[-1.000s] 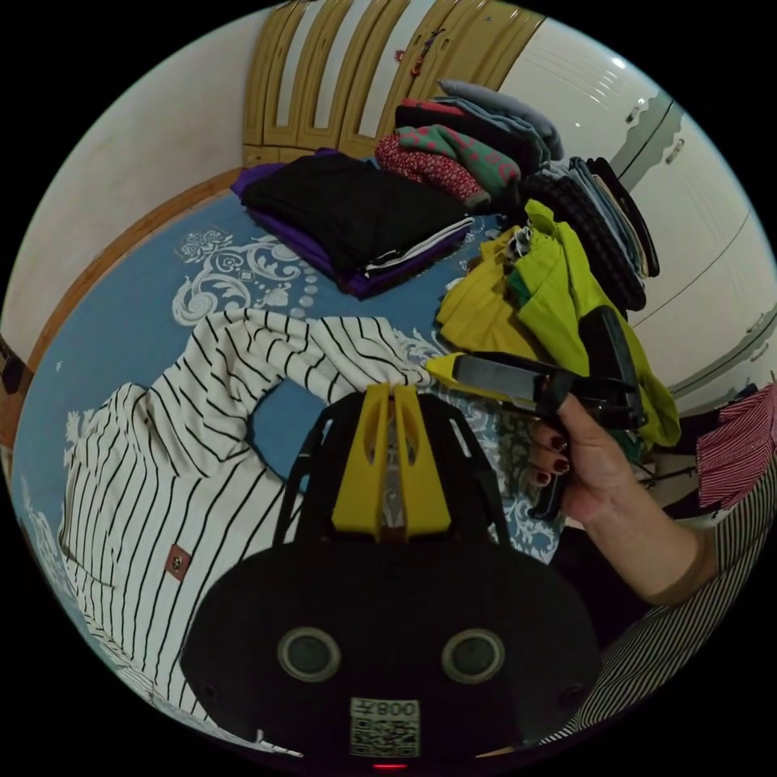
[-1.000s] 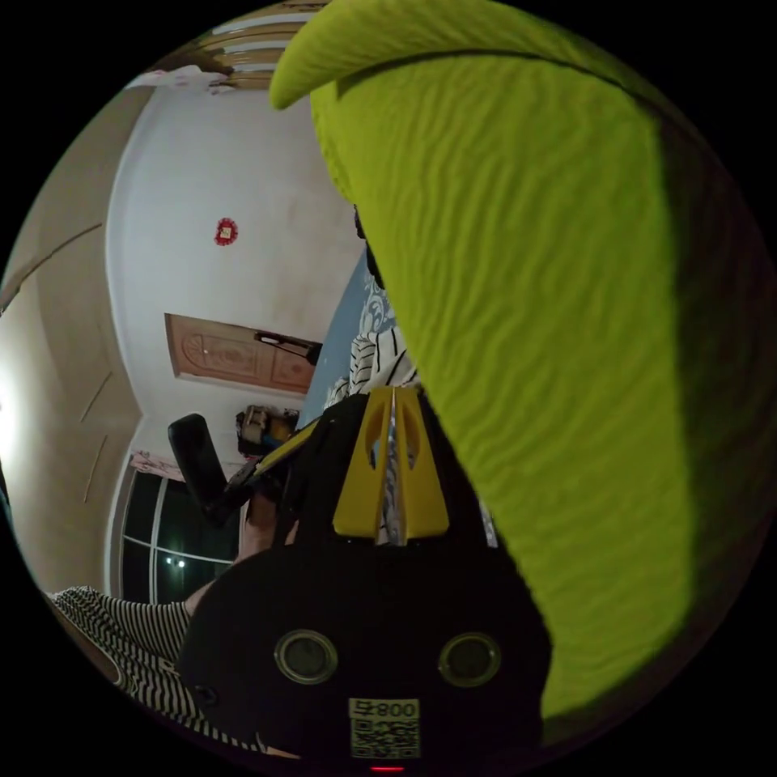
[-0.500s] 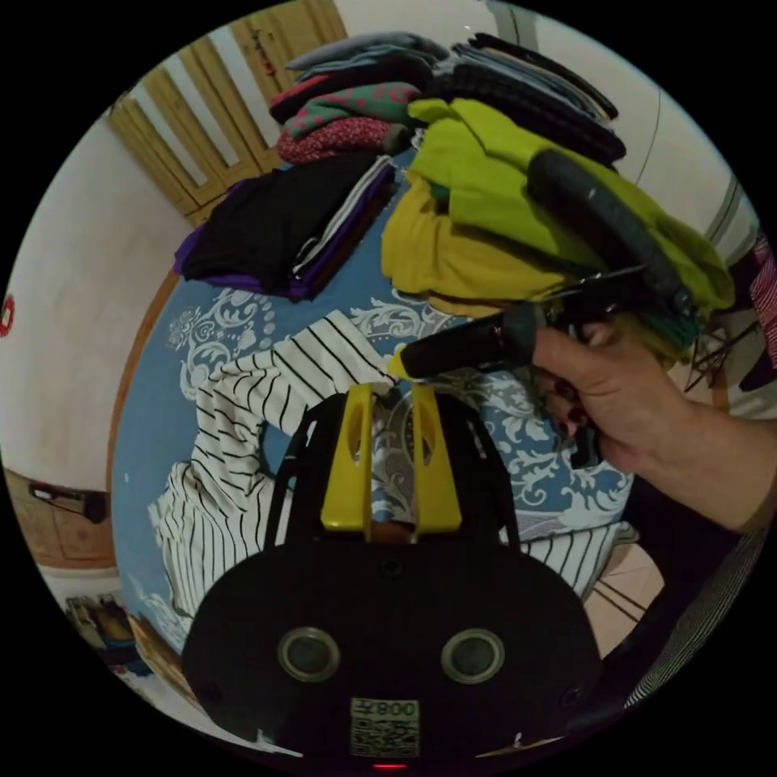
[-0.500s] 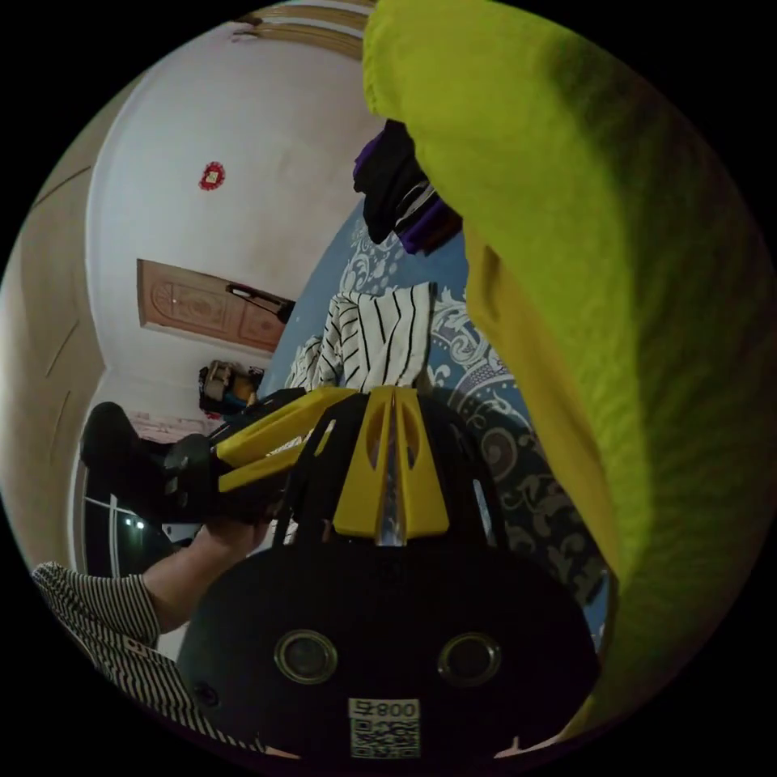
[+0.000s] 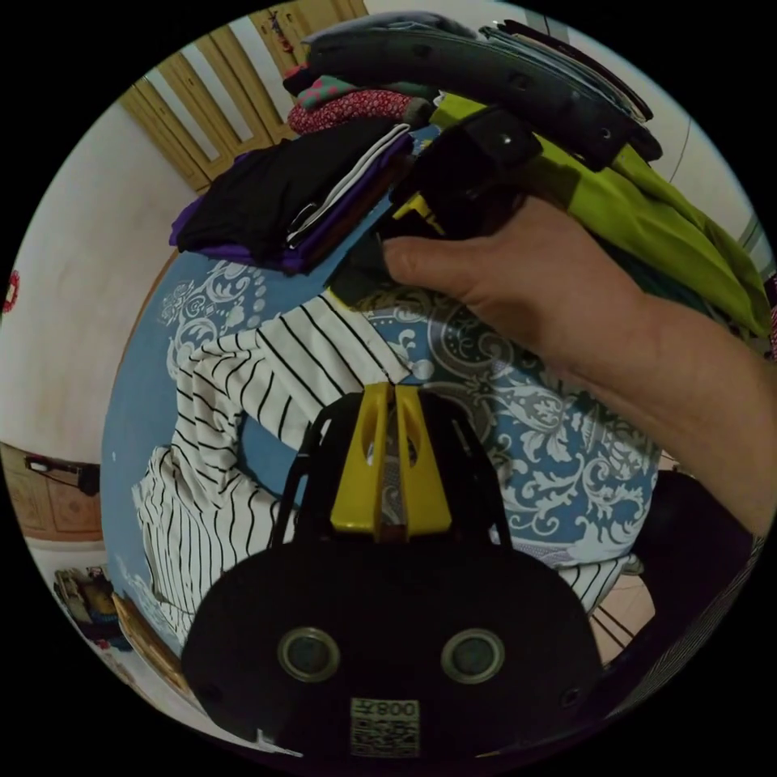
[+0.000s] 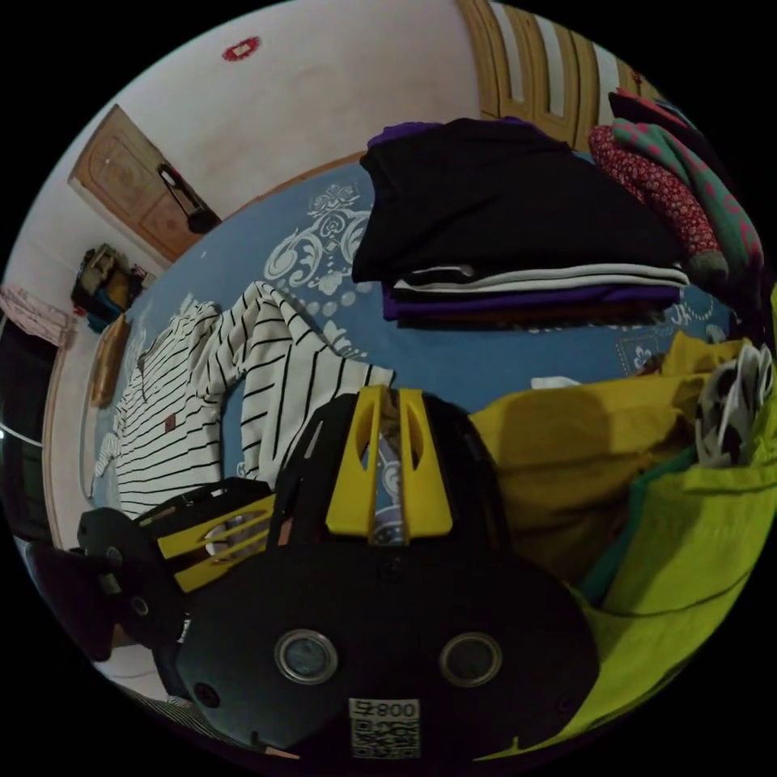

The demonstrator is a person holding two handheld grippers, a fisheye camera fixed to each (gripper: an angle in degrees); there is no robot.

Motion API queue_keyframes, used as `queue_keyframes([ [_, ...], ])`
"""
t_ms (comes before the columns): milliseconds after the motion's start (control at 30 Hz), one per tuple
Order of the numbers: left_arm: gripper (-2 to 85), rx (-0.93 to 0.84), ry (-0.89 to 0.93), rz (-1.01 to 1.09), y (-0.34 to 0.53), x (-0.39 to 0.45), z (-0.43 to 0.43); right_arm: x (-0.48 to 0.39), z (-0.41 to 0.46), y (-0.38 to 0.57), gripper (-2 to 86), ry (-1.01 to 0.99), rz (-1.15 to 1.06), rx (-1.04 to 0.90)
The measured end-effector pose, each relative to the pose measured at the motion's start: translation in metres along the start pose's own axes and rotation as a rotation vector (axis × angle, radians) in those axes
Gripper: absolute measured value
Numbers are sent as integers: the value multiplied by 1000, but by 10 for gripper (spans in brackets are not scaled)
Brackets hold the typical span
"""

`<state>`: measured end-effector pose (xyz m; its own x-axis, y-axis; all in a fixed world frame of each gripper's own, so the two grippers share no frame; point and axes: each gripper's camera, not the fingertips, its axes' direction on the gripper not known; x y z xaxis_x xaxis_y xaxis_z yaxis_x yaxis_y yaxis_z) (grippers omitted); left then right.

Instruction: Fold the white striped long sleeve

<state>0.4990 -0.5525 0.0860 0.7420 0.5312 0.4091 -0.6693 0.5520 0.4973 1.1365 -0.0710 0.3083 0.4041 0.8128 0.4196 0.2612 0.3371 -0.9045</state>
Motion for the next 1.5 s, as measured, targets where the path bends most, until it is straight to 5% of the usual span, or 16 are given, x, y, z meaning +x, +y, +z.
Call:
queue_keyframes([
  [367,12,18,65,-107,54,-12,-61,-120,28,-24,16,117,-45,-19],
  [800,12,67,182,-236,149,-59,-170,-236,51,-35,1,-24,27,-31],
  [1233,9,664,377,-684,364,-208,-434,-453,-59,-48,0,-446,-151,399],
  [1500,9,858,307,-935,583,-269,-568,-686,-46,-29,1,-591,-490,345],
])
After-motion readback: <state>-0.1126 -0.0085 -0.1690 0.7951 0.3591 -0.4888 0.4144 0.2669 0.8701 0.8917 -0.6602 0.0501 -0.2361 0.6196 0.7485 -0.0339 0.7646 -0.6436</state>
